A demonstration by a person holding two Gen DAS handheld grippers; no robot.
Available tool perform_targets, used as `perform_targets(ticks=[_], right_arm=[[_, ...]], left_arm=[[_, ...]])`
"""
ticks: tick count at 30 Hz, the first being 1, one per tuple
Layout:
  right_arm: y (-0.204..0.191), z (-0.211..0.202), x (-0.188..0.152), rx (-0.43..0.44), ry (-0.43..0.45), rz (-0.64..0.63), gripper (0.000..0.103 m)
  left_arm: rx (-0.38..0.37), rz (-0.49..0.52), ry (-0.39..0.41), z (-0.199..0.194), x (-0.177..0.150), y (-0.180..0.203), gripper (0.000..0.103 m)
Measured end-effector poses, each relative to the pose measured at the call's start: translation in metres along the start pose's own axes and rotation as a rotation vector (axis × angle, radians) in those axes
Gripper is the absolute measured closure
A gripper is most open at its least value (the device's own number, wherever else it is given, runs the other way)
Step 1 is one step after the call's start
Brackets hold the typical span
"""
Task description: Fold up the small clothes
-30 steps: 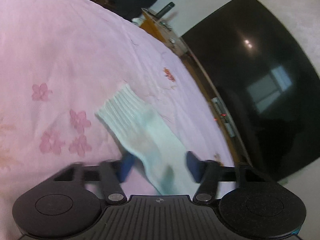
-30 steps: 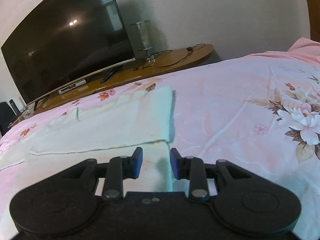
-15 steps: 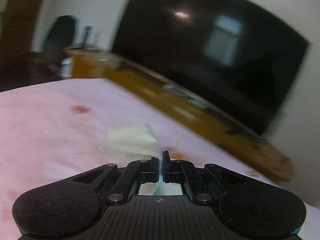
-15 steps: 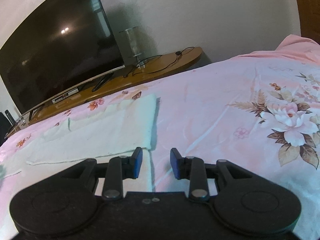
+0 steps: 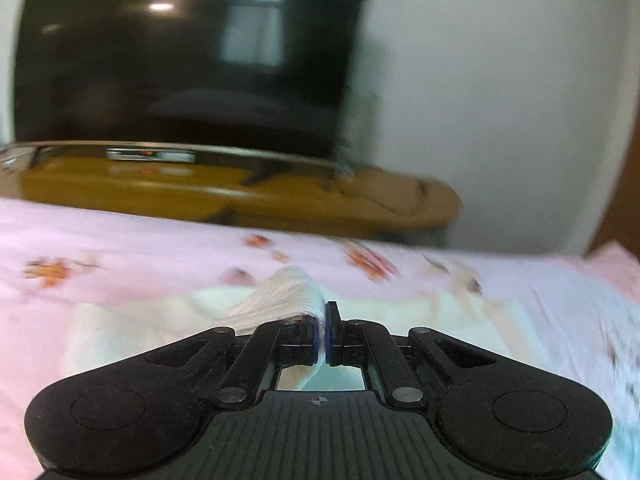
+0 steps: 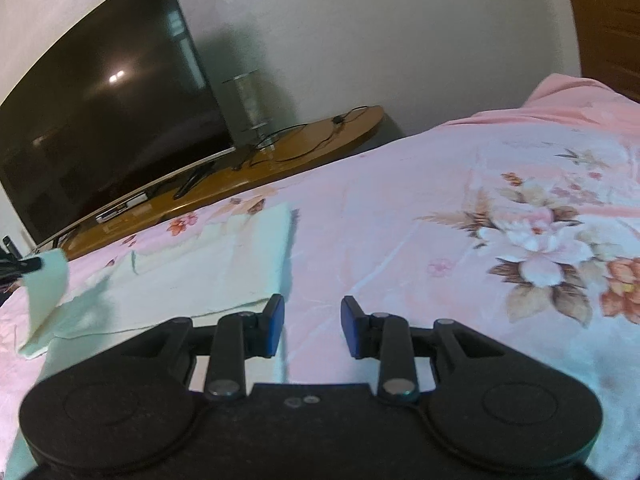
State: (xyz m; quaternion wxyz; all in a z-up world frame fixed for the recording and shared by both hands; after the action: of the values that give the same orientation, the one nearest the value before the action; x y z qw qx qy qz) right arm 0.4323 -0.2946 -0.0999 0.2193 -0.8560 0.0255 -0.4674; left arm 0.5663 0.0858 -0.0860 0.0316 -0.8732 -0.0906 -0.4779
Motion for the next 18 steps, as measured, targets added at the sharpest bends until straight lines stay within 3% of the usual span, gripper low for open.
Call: perform_targets(ticks=[3,6,8,9,10,12,15,18], right_arm=[[0.01,-0.008,-0.003,-0.017,0.0,0.019,0.071],[0.015,-0.009,-0.009,-0.027,-0.009,0.041,0.07],[0.015,-0.007,-0.012,-0.022,-0.011,0.057,0.068],[0.013,-0.005,-0.011,-0.015,-0.01,0.063,0.067],[0.011,-0.004,-0.011,-0.006,-0.009,0.065,0.065],[0.0,0.005,-0.007,0.023,-0.008,0.063,0.063],[-0.027,0.029,0.0,0.09,-0.016,0.044,0.062],[-0.066,0.067,-0.001,0.226,-0.064,0.077,0.06]], left_arm=[[-0.033,0.064,-0.069,0.012,-0.022,0.044,0.1],[-0.118,0.146,-0.182,0.009,-0.053,0.095,0.1],[-0.13,0.172,-0.17,-0.002,-0.062,0.107,0.098],[-0.142,0.162,-0.15,-0.01,-0.063,0.106,0.089],[-0.149,0.125,-0.143,-0.023,-0.069,0.099,0.081],[-0.112,0.051,-0.136,-0.04,-0.071,0.066,0.08],[0.01,-0.022,-0.1,-0.059,-0.077,-0.001,0.08],[0.149,-0.081,-0.091,-0.071,-0.088,-0.067,0.08]])
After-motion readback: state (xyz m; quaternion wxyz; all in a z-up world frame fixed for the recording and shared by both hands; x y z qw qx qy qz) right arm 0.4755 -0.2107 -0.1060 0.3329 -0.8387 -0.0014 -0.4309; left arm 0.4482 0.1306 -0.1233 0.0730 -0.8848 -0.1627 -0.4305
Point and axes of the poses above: each gripper's, at about its wrist camera, not at the fingertips, and z roughly the way its jaws point, y to its right, x to its top, the point moved 10 cm from there along z, roughly the way its jaws point, and after that the axes turned 13 degrees about x, right-handed, at the moved point
